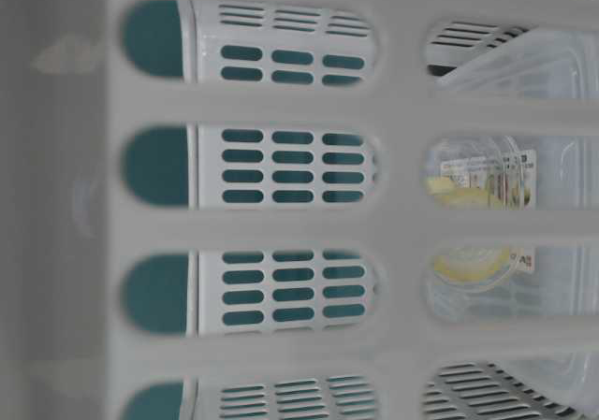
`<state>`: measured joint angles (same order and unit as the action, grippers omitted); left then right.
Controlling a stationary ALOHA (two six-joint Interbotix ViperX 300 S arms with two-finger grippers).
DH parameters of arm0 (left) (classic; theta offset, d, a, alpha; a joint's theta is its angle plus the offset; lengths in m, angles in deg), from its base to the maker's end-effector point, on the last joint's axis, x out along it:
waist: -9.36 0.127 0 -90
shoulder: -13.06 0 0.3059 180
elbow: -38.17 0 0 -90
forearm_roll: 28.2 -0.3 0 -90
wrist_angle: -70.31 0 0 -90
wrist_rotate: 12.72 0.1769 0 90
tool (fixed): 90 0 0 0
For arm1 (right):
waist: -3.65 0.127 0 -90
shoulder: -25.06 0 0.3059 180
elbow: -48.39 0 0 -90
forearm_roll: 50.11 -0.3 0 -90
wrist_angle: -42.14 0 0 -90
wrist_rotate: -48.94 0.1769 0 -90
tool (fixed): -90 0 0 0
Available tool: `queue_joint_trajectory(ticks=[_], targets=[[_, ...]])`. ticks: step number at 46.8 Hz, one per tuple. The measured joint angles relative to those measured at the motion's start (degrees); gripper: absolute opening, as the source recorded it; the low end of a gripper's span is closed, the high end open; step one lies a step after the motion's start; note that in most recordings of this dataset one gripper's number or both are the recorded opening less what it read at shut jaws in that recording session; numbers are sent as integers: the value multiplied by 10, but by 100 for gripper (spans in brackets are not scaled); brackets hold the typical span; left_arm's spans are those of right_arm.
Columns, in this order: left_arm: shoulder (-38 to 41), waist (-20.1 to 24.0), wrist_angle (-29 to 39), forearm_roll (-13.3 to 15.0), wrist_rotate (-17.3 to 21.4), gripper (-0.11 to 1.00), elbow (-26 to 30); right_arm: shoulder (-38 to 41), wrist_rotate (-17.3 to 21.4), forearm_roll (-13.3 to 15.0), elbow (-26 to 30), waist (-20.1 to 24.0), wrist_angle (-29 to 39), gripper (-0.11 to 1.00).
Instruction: Pick up the tape dispenser from the shopping basket with the left arm.
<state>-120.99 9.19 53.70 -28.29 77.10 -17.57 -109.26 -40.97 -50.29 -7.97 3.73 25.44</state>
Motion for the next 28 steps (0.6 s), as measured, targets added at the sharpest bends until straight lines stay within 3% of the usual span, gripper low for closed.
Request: queue_joint_trajectory(ticks=[3,5,11,28], targets=[[3,0,8,-8,-4,1,6,0,1,-1,0,0,1,4],[9,-1,20,-17,-11,0,18,1,1,-1,-1,0,1,-1],[31,-4,68,-22,-19,0,63,1,2,-3,0,1,0,-1],[179,-28,271,-22,-13,0,248,0,24,-4,-1,0,3,1]])
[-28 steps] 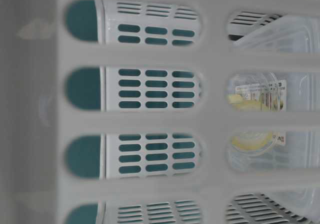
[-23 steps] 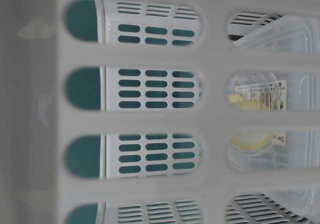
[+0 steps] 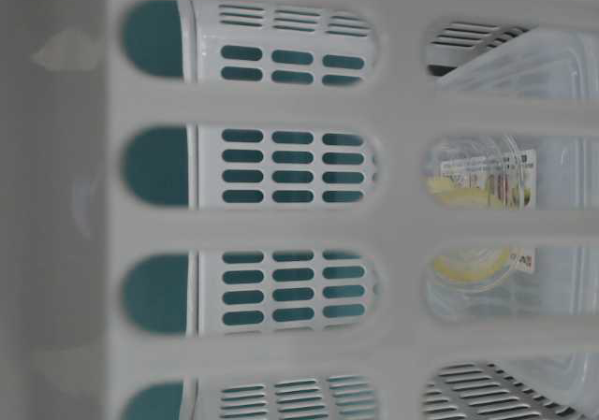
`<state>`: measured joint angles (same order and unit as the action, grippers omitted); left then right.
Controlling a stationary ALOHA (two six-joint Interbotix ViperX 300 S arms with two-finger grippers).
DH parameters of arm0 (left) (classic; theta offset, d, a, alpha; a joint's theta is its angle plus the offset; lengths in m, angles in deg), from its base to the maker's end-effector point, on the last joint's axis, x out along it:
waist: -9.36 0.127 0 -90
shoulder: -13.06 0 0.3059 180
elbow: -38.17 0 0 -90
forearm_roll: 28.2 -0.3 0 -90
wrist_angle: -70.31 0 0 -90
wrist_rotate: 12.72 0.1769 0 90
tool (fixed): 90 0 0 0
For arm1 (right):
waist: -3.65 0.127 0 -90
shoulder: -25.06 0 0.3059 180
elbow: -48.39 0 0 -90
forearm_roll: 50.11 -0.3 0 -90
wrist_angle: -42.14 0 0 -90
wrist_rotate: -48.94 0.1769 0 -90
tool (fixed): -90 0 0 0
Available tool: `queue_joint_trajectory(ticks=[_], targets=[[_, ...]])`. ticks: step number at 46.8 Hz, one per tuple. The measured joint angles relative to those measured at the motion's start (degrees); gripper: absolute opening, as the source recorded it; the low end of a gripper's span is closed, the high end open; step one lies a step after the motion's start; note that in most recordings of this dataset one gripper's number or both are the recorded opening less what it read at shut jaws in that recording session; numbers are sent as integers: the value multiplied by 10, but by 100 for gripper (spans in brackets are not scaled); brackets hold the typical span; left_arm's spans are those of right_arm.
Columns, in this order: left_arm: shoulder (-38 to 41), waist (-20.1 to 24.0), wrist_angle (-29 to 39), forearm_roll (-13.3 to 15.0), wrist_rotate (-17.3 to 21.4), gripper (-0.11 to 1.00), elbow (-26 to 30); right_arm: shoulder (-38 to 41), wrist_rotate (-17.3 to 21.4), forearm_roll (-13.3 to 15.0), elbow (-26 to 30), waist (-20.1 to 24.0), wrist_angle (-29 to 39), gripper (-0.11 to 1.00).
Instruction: Pick up the tape dispenser from the shopping basket with the left arm.
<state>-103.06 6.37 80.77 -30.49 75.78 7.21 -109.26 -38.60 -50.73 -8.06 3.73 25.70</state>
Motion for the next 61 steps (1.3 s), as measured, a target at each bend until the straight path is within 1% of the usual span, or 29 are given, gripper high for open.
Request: queue_joint_trajectory(ticks=[2,4,8,10,15,17,19,21,22,25,28,30,33,36,46,56,59,61], targets=[[21,0,27,-1,0,0,21,1,0,0,0,0,1,3],[45,0,57,-1,1,0,48,1,0,0,1,0,2,8],[87,0,104,-1,1,0,89,1,1,0,1,0,2,22],[111,0,123,-1,1,0,108,1,1,-1,1,0,2,31],[159,0,166,-1,1,1,149,0,1,-1,1,0,4,59],[179,0,184,-1,1,1,165,0,1,0,1,0,5,67],[198,0,199,-1,1,3,179,-1,1,-1,1,0,7,71],[214,0,216,-1,1,11,192,-1,1,0,1,0,9,75],[221,0,223,-2,1,15,196,-1,1,0,1,0,11,75],[248,0,249,-1,-2,33,214,-1,1,-1,0,0,16,75],[275,-3,275,-1,-4,55,229,-3,1,-1,1,0,21,75],[289,-5,291,-2,-4,67,238,-3,1,-1,1,0,25,75],[311,-12,314,-1,-5,82,251,-4,1,-1,1,0,27,75],[330,-18,328,-1,-6,90,261,-4,1,-1,0,0,28,75],[386,-31,338,-2,-9,89,272,-5,1,-1,0,0,29,75],[431,-32,335,-1,-11,88,272,-5,0,0,0,0,31,75],[437,-32,326,-2,-11,85,273,-5,1,-1,0,0,33,75],[439,-32,321,-2,-11,78,274,-5,0,-1,0,0,34,75]])
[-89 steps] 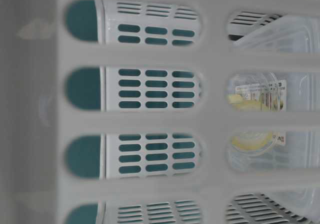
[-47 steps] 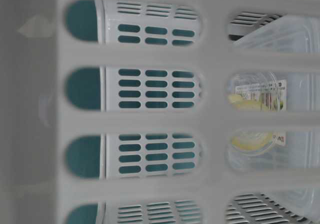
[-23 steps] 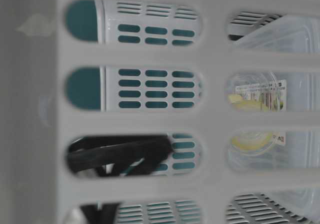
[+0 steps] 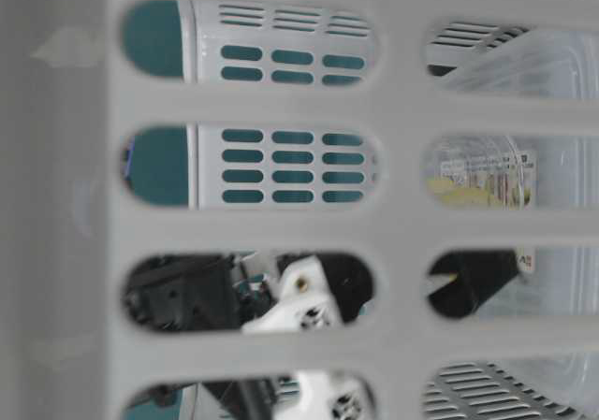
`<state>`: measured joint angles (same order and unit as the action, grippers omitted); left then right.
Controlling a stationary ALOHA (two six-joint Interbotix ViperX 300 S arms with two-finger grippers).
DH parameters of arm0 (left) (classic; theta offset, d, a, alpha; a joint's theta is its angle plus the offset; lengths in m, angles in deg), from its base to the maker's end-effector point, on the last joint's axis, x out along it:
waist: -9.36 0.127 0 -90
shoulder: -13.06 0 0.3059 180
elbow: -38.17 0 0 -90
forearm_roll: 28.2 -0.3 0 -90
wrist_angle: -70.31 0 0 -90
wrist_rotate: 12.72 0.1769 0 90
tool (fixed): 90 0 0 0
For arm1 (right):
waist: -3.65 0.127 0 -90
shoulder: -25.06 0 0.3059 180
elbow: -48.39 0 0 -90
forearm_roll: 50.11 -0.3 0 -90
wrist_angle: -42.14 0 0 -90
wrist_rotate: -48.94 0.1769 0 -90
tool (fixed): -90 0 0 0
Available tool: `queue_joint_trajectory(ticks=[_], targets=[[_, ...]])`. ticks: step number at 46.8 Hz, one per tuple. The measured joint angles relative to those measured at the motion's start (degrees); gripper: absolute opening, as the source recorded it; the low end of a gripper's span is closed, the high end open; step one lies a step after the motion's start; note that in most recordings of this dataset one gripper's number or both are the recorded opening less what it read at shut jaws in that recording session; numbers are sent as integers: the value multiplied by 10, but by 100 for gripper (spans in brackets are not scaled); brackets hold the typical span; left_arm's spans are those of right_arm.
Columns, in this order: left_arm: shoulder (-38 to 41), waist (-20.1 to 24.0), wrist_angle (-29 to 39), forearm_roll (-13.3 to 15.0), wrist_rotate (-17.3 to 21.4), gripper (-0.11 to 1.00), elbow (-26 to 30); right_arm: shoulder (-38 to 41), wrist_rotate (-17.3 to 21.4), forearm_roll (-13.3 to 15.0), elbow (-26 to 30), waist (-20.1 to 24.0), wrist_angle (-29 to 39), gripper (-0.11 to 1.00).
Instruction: Pick up the tape dispenser from the shopping basket with the left arm.
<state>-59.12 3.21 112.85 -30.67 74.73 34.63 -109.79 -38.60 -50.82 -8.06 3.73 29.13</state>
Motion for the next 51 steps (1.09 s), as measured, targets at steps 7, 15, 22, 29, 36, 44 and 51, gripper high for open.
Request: queue_joint_trajectory(ticks=[7,15,22,29,36,44,51], targets=[[0,-2,2,0,4,38,11,-1,1,0,-1,0,4,75],[-18,-4,35,1,11,28,40,-4,0,0,-1,0,6,75],[-39,-4,98,0,11,28,101,-7,1,0,-1,0,6,75],[-54,0,176,1,12,28,177,-8,0,0,-1,0,6,75],[-55,6,221,0,12,28,216,-8,0,0,-1,0,6,75],[-54,5,225,0,12,28,218,-8,1,0,-1,0,6,75],[-54,6,225,1,12,28,217,-8,1,0,-1,0,6,75]])
